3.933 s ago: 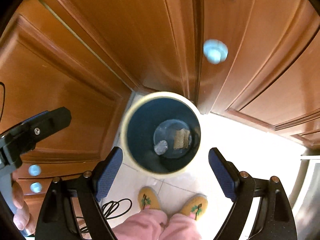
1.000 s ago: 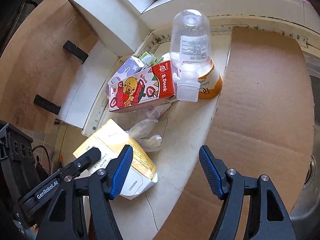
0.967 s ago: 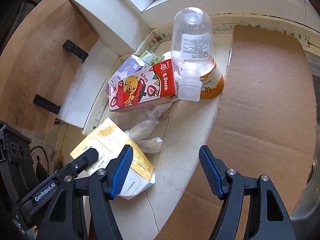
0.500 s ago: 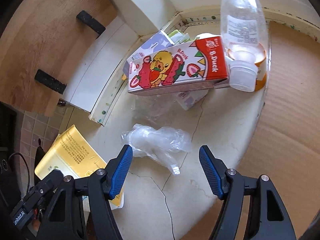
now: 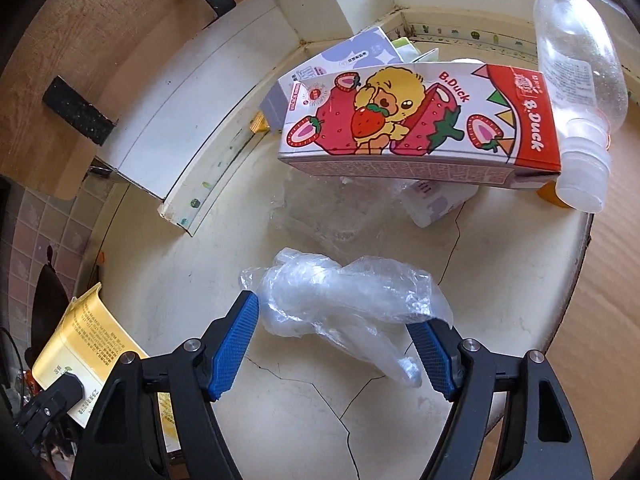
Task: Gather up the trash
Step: 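Grasp the clear plastic wrap with the right tool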
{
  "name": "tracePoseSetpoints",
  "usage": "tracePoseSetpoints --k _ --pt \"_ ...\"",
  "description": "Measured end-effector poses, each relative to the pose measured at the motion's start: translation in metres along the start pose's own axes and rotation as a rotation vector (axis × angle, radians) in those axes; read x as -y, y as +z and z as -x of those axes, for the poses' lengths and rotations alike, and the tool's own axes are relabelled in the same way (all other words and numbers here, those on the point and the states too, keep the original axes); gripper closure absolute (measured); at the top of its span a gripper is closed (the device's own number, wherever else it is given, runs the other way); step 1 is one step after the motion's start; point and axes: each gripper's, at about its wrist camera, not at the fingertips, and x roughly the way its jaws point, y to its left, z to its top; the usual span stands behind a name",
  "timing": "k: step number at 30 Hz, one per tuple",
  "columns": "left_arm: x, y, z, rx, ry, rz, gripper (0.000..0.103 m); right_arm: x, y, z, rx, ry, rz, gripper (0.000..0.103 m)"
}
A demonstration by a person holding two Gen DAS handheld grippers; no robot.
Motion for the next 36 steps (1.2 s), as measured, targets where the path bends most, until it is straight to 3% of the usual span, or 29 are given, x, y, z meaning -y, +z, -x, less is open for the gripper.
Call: tracePoseSetpoints --k 5,7,9,12,24,36 --pt "-0.007 -0.001 0.002 0.000 0.020 0.022 0.102 -0.011 0.001 -0.013 0.001 -0.029 0.032 0.028" --pt "-0.009 -0.003 0.003 0.000 0.023 0.028 0.102 -0.018 0.000 -0.018 0.008 -0.051 0.061 0.038" --pt "-0.010 -0.003 0.005 0.003 0.028 0.032 0.102 -0.025 0.000 -0.023 0.000 -0.049 0.082 0.064" --pt "-0.011 -0.005 0.010 0.009 0.034 0.030 0.102 -0.033 -0.003 -0.025 0.003 -0.055 0.095 0.069" --pt "-0.017 -0.021 0.042 0.018 -0.005 -0.026 0.102 -0.054 -0.041 0.029 0.035 -0.037 0.128 0.070" --pt "-0.024 -0.053 0.097 0.023 -0.092 -0.236 0.102 -0.090 -0.124 0.121 0.109 -0.073 0.105 0.070"
